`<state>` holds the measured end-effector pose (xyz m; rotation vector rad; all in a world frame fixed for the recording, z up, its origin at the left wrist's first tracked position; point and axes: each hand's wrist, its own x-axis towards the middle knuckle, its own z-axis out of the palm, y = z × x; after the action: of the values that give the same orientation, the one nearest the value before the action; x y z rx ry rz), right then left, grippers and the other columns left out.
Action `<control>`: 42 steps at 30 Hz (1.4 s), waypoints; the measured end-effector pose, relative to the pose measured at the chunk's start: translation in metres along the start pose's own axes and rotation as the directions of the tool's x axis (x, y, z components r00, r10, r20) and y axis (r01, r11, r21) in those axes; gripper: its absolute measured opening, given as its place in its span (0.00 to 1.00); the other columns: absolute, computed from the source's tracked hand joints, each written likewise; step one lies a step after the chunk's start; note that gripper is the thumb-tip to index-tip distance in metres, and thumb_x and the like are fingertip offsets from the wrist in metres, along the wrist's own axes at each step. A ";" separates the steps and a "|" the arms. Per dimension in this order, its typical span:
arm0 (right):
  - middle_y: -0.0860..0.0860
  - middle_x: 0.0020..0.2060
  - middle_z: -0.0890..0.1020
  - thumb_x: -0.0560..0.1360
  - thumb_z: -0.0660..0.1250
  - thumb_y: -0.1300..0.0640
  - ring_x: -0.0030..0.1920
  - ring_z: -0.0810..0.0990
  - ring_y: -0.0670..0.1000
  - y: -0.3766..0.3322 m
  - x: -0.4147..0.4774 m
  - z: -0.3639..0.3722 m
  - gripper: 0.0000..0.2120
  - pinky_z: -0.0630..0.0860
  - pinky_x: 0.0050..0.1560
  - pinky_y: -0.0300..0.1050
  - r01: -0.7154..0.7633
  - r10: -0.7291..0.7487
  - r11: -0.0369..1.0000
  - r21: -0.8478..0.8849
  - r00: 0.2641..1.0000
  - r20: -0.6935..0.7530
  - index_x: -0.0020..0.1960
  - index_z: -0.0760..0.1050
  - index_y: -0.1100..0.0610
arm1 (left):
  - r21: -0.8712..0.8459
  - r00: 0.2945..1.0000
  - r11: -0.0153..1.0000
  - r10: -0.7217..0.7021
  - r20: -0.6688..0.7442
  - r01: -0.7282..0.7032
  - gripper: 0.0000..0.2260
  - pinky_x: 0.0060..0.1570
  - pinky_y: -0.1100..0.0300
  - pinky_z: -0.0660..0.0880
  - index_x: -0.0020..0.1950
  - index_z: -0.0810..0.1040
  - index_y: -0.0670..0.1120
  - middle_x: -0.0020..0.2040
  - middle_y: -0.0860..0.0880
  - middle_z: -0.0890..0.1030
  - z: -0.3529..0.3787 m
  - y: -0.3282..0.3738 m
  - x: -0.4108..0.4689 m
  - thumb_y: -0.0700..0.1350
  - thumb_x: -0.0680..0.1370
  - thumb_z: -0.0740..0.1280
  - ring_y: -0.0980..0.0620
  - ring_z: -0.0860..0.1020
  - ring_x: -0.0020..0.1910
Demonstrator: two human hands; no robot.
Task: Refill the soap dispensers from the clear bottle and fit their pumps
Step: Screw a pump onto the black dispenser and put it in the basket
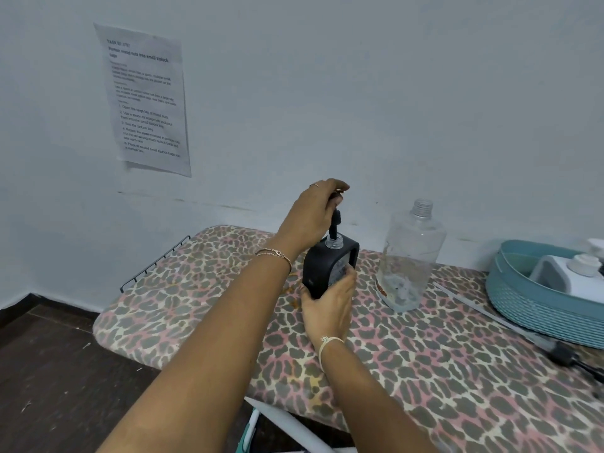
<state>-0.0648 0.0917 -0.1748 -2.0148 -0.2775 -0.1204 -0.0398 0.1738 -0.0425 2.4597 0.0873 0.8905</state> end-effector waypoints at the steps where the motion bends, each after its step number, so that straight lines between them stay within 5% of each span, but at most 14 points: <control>1: 0.55 0.73 0.63 0.69 0.75 0.52 0.70 0.67 0.55 0.000 0.000 0.000 0.45 0.69 0.67 0.51 0.000 0.000 1.000 -0.001 1.000 -0.001 0.75 0.51 0.58 | -0.024 0.999 1.000 -0.012 0.037 0.013 0.12 0.56 0.57 0.73 0.66 0.73 0.46 0.56 0.46 0.78 0.003 0.000 -0.003 0.41 0.82 0.60 0.51 0.76 0.54; 7: 0.55 0.73 0.63 0.69 0.75 0.52 0.71 0.66 0.55 0.002 0.001 0.001 0.44 0.70 0.67 0.51 0.011 -0.011 1.000 0.001 1.000 -0.010 0.75 0.52 0.58 | -0.217 0.981 0.957 -0.182 0.066 0.192 0.15 0.42 0.72 0.74 0.64 0.74 0.49 0.49 0.50 0.79 0.016 -0.008 -0.022 0.46 0.77 0.70 0.61 0.78 0.41; 11: 0.55 0.72 0.63 0.70 0.74 0.52 0.70 0.67 0.55 0.002 0.001 0.001 0.43 0.71 0.66 0.52 0.012 -0.011 1.000 0.010 1.000 -0.012 0.75 0.52 0.58 | -0.355 0.970 0.904 -0.237 0.053 0.240 0.14 0.41 0.69 0.77 0.56 0.77 0.48 0.46 0.53 0.81 0.020 -0.008 -0.030 0.45 0.73 0.75 0.62 0.81 0.40; 20: 0.55 0.72 0.64 0.69 0.75 0.52 0.71 0.67 0.55 0.004 0.002 0.003 0.44 0.71 0.66 0.53 0.006 -0.006 1.000 0.022 1.000 -0.014 0.75 0.53 0.59 | -0.212 0.950 0.931 -0.310 -0.028 0.297 0.13 0.41 0.69 0.71 0.48 0.79 0.49 0.48 0.53 0.81 0.026 -0.010 -0.032 0.50 0.68 0.78 0.56 0.78 0.45; 24: 0.55 0.72 0.64 0.69 0.75 0.51 0.71 0.66 0.55 0.004 0.002 0.003 0.43 0.70 0.66 0.54 0.008 -0.007 1.000 0.022 1.000 -0.027 0.75 0.53 0.58 | -0.250 0.937 0.904 -0.349 0.033 0.346 0.15 0.37 0.75 0.70 0.51 0.82 0.46 0.47 0.54 0.82 0.022 -0.013 -0.030 0.49 0.68 0.79 0.57 0.80 0.44; 27: 0.54 0.71 0.65 0.68 0.75 0.48 0.69 0.68 0.55 0.003 0.002 0.001 0.44 0.71 0.65 0.55 0.012 -0.010 0.999 0.045 0.999 -0.046 0.75 0.56 0.57 | -0.286 0.928 0.883 -0.367 0.070 0.371 0.17 0.43 0.70 0.72 0.55 0.83 0.45 0.47 0.53 0.83 0.019 -0.016 -0.030 0.47 0.68 0.79 0.55 0.81 0.47; 32: 0.52 0.62 0.70 0.64 0.77 0.45 0.60 0.73 0.54 -0.002 0.000 -0.006 0.42 0.74 0.55 0.48 0.001 0.006 0.997 0.080 0.995 -0.097 0.72 0.62 0.52 | -0.248 0.932 0.899 -0.346 0.105 0.361 0.14 0.43 0.73 0.71 0.56 0.82 0.44 0.47 0.52 0.83 0.013 -0.014 -0.029 0.45 0.72 0.76 0.58 0.79 0.44; 34: 0.50 0.61 0.72 0.64 0.77 0.46 0.59 0.74 0.52 -0.004 -0.001 -0.007 0.41 0.73 0.54 0.46 0.013 -0.003 0.995 0.097 0.995 -0.097 0.71 0.63 0.51 | -0.204 0.936 0.915 -0.328 0.127 0.348 0.11 0.43 0.74 0.71 0.55 0.82 0.44 0.47 0.52 0.82 0.009 -0.010 -0.029 0.44 0.74 0.74 0.59 0.78 0.44; 38: 0.46 0.54 0.76 0.62 0.76 0.48 0.52 0.77 0.49 -0.003 -0.002 -0.007 0.33 0.78 0.51 0.50 0.016 -0.006 0.984 0.176 0.998 -0.059 0.64 0.69 0.47 | -0.117 0.934 0.932 -0.326 0.145 0.343 0.08 0.53 0.61 0.75 0.55 0.81 0.47 0.52 0.51 0.83 0.003 -0.003 -0.032 0.46 0.76 0.71 0.54 0.80 0.52; 42: 0.46 0.45 0.79 0.62 0.77 0.54 0.45 0.79 0.49 -0.006 -0.004 -0.017 0.23 0.78 0.42 0.46 -0.041 0.047 0.960 0.277 0.999 -0.014 0.54 0.72 0.47 | -0.079 0.925 0.924 -0.365 0.110 0.374 0.10 0.52 0.58 0.75 0.56 0.80 0.49 0.55 0.54 0.82 0.004 0.002 -0.040 0.47 0.75 0.70 0.55 0.79 0.52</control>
<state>-0.0692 0.0786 -0.1629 -1.7390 -0.2227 -0.0696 -0.0686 0.1610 -0.0672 2.2809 0.4492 0.5985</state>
